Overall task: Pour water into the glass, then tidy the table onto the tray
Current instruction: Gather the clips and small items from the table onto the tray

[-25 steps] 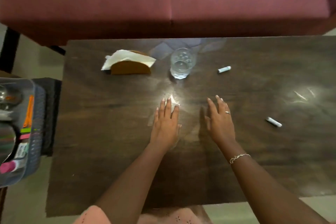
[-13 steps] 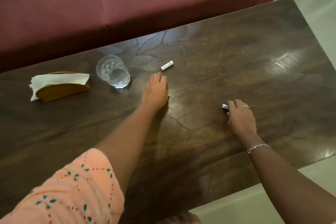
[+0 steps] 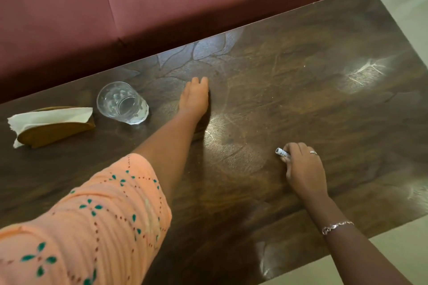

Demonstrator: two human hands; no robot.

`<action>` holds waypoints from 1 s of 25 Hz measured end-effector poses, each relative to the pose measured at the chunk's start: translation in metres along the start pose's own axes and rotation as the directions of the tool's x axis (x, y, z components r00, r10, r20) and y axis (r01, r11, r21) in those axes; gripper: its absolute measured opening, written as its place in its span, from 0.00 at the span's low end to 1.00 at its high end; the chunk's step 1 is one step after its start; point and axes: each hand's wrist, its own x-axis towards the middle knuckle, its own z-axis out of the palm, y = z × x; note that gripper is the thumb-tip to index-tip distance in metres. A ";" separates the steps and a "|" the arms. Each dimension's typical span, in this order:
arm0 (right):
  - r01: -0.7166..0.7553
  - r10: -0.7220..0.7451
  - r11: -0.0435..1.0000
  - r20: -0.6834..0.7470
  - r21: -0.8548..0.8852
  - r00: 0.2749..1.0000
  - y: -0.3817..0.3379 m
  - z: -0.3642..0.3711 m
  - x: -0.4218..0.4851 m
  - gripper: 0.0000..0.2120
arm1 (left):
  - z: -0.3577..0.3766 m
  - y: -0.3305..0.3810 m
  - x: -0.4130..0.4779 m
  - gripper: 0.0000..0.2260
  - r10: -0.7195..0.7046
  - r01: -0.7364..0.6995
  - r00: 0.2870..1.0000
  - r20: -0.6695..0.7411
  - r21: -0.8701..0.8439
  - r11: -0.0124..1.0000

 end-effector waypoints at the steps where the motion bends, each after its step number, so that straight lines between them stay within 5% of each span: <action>1: 0.002 -0.002 0.999 -0.007 0.032 1.000 -0.005 -0.002 -0.006 0.05 | -0.001 -0.001 -0.006 0.10 -0.026 0.025 1.000 -0.008 -0.045 0.999; 7: 0.054 -0.059 0.995 0.061 0.080 0.996 -0.060 -0.007 -0.022 0.04 | -0.010 -0.037 -0.093 0.10 -0.195 0.154 0.979 -0.055 -0.422 0.893; 14: 0.199 -0.213 0.972 0.116 0.125 0.970 -0.161 0.005 -0.036 0.05 | -0.022 -0.122 -0.199 0.10 -0.402 0.272 0.910 -0.096 -0.593 0.757; 25: 0.445 -0.512 0.844 0.206 0.298 0.834 -0.406 0.044 -0.093 0.07 | -0.101 -0.327 -0.333 0.11 -0.787 0.473 0.595 -0.160 -0.722 0.505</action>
